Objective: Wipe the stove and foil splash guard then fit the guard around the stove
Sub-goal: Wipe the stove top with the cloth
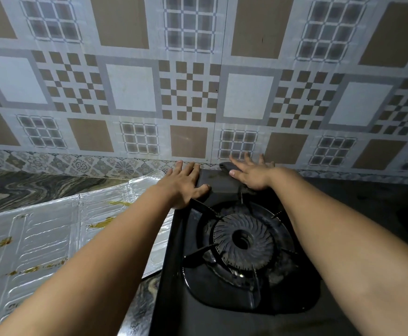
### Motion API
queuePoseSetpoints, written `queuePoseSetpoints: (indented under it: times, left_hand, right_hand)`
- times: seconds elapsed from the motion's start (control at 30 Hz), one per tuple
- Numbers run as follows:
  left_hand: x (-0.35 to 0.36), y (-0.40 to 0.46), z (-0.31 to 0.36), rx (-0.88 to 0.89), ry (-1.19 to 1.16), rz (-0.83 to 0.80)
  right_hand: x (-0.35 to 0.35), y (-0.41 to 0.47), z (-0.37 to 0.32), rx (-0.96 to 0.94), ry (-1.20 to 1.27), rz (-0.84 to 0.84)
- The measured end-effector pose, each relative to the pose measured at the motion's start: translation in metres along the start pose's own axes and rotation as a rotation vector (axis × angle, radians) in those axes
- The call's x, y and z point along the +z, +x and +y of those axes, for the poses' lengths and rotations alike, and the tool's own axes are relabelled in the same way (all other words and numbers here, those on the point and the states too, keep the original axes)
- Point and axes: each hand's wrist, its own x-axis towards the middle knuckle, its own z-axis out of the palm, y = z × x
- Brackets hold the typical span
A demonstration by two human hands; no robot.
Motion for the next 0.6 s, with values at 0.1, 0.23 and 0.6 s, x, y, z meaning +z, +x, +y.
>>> queuePoseSetpoints:
  times: [0.1, 0.23, 0.6]
  left_hand:
    - [-0.003, 0.001, 0.001, 0.005, 0.067, 0.010]
    - [-0.004, 0.007, 0.002, 0.004, 0.037, 0.003]
    - [-0.001, 0.012, 0.001, 0.003, -0.036, 0.024]
  right_hand:
    - [0.012, -0.011, 0.008, 0.000, 0.011, 0.112]
    - [0.020, -0.021, 0.016, -0.004, -0.004, 0.188]
    - [0.023, -0.024, 0.025, -0.034, 0.002, 0.149]
